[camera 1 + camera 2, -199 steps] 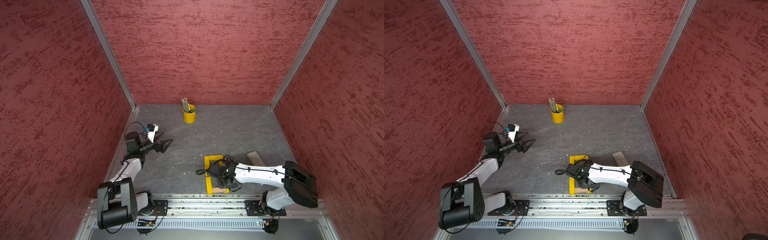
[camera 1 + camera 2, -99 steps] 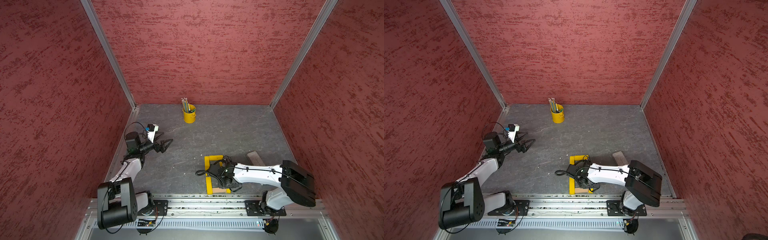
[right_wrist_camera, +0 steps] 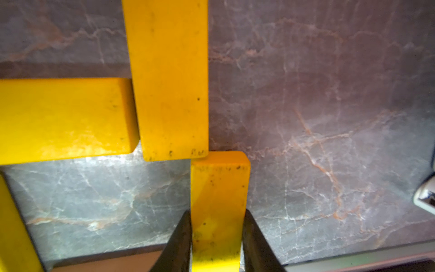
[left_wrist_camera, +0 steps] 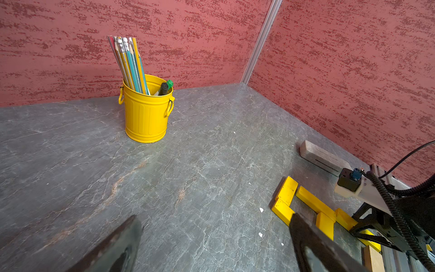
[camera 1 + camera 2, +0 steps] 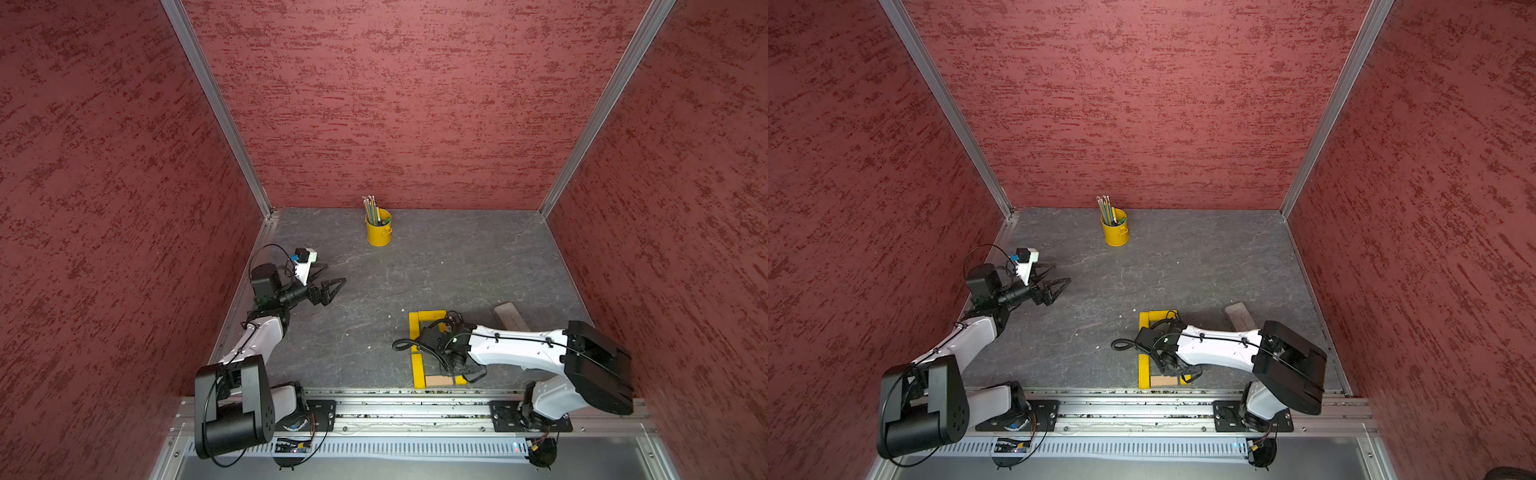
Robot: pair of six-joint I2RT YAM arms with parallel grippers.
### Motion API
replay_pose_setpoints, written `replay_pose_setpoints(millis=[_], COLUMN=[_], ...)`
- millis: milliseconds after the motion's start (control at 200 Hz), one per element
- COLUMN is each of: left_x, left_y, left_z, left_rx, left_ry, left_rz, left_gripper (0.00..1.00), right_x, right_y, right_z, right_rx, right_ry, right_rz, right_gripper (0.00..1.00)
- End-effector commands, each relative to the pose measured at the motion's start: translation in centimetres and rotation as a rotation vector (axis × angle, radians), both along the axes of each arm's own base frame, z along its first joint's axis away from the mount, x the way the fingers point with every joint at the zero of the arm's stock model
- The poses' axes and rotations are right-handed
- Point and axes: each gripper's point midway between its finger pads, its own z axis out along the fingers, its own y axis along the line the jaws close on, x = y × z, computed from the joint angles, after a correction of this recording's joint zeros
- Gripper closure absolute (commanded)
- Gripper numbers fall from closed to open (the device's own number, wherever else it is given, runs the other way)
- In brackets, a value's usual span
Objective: Assemble the number 8 with building blocks
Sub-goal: Adjust the building block at the center of the board.
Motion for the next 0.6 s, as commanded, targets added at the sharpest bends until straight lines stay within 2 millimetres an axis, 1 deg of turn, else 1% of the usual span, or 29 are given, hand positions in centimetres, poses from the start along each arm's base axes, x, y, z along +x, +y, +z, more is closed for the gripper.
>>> replay_pose_setpoints(millis=[0, 331, 596], left_x=[-0.12, -0.22, -0.14], left_y=[0.05, 0.08, 0.08], left_z=[-0.38, -0.51, -0.42], left_rx=[0.000, 0.007, 0.008], left_ry=[0.002, 0.003, -0.003], left_rz=[-0.005, 0.000, -0.002], left_gripper=[0.00, 0.00, 0.00], right_x=[0.62, 0.34, -0.24], right_y=[0.57, 1.28, 1.28], right_z=[0.52, 0.39, 0.09], right_rx=[0.031, 0.056, 0.058], right_ry=[-0.033, -0.013, 0.003], right_rz=[0.009, 0.039, 0.044], right_gripper=[0.66, 0.66, 0.67])
